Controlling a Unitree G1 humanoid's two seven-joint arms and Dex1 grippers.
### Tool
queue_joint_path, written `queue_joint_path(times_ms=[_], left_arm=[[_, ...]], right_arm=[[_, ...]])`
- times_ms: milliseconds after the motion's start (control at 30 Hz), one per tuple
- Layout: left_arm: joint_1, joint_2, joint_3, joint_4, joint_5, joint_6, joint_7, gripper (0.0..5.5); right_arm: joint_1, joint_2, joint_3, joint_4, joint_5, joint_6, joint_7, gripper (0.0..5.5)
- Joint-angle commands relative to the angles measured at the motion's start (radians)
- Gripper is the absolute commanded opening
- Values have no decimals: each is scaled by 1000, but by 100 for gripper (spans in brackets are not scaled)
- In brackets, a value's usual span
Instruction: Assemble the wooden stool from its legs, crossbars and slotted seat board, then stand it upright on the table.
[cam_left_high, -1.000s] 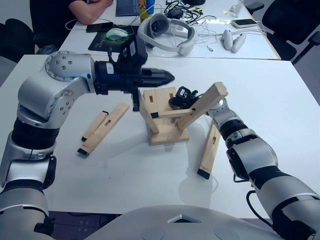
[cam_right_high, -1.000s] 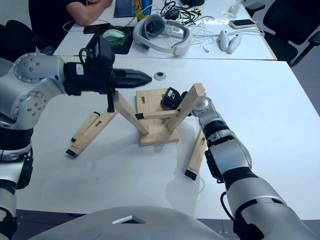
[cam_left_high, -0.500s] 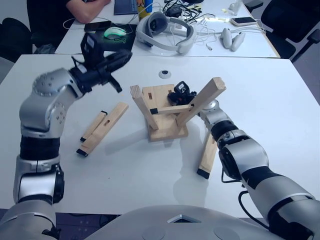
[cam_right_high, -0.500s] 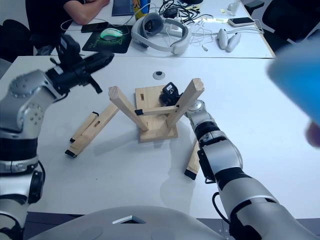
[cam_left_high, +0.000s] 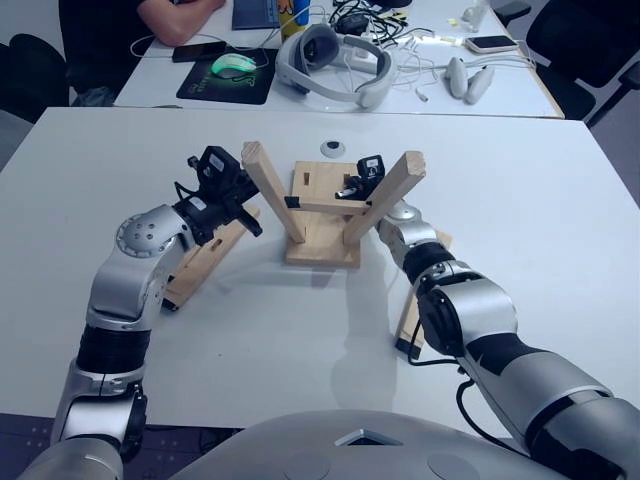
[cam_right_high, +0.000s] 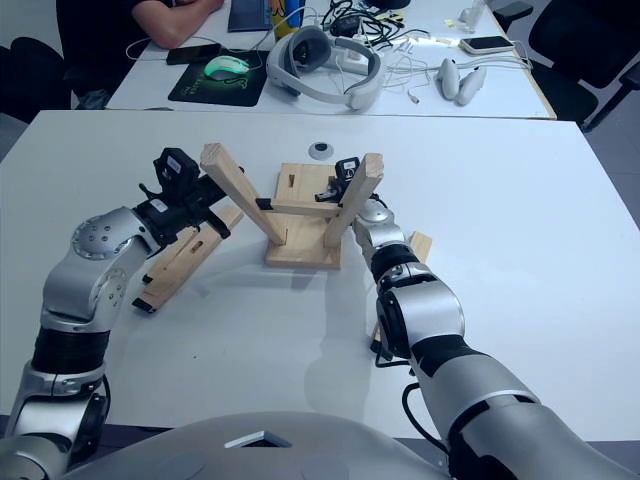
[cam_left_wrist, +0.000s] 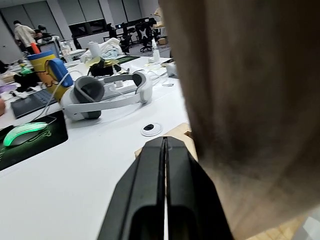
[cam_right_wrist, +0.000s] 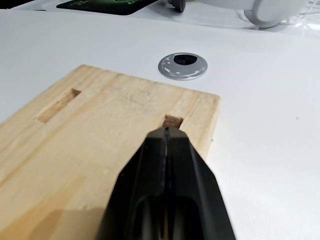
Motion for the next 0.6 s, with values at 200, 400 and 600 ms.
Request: queue_joint_path(times_ms=[200, 400, 600], left_arm=[[127, -79, 62, 38, 179, -77, 238, 2], [370, -199, 98, -329, 222, -55, 402, 2], [507, -244, 150, -618, 236, 11, 473, 2]], right_arm=[[123, -147, -52, -161, -29, -221, -45, 0], [610, -141, -23, -983, -2, -7, -52, 0], [1008, -135, 4, -1806, -3, 345, -106, 0]])
